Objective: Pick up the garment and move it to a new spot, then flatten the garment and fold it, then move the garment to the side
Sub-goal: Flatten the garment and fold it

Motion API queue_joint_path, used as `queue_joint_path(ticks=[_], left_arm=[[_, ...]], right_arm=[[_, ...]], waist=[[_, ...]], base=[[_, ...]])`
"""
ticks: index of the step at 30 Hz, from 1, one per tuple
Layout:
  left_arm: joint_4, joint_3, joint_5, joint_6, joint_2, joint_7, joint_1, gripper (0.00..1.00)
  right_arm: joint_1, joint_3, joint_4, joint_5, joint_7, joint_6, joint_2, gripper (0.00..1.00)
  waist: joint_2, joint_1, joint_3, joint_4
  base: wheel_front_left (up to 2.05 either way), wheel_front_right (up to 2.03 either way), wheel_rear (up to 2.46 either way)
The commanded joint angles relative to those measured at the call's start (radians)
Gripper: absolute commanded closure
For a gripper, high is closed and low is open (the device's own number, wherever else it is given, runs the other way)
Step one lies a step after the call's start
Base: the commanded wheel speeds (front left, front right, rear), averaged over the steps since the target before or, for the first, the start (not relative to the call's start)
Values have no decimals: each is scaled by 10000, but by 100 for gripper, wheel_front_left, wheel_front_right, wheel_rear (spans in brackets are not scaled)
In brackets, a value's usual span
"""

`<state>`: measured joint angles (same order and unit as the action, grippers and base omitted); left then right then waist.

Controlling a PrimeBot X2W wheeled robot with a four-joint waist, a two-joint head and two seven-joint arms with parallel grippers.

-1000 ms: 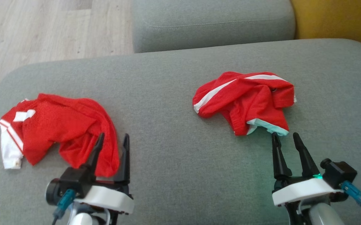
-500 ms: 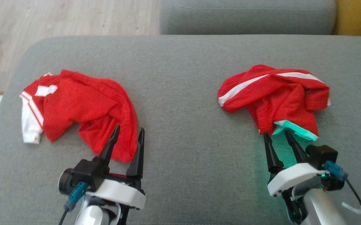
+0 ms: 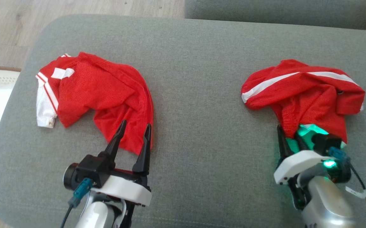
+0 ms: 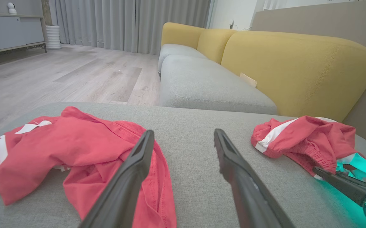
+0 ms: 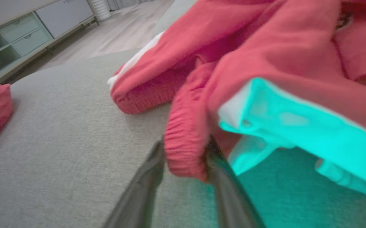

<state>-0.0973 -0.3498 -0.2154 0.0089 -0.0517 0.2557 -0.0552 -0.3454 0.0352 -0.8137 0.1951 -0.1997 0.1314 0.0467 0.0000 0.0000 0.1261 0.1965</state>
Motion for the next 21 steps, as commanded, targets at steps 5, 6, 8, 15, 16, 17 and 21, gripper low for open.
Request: queue_joint_path(ticks=[5,6,8,15,16,17,21], left_arm=[[220,294,-77,66,14,61,-425,0],[202,307,-83,61,14,61,-409,0],[191,324,-97,57,14,61,-385,0],[240,378,-221,123,14,61,-278,0],[245,383,-234,132,14,61,-260,0],[248,388,-248,139,14,61,-244,0],[233,371,-278,154,14,61,-205,0]], right_arm=[[-513,1598,191,950,-365,-7,35,100],[-489,1970,317,1246,-392,-7,35,100],[-431,2644,643,1757,-434,-7,35,100],[-272,4701,1919,3105,-243,-7,35,100],[-248,4892,1990,3255,-147,-7,35,100],[-230,5069,1979,3362,6,-7,35,100],[-308,5312,1565,3113,355,-7,35,0]], waist=[[0,0,-188,-103],[0,0,-251,-137],[0,0,-371,-220],[0,0,-687,-431],[0,0,-713,-448],[0,0,-731,-461],[0,0,-797,-496]], base=[[0,0,0],[0,0,0],[0,0,0],[0,0,0],[0,0,0],[0,0,0],[0,0,0]])
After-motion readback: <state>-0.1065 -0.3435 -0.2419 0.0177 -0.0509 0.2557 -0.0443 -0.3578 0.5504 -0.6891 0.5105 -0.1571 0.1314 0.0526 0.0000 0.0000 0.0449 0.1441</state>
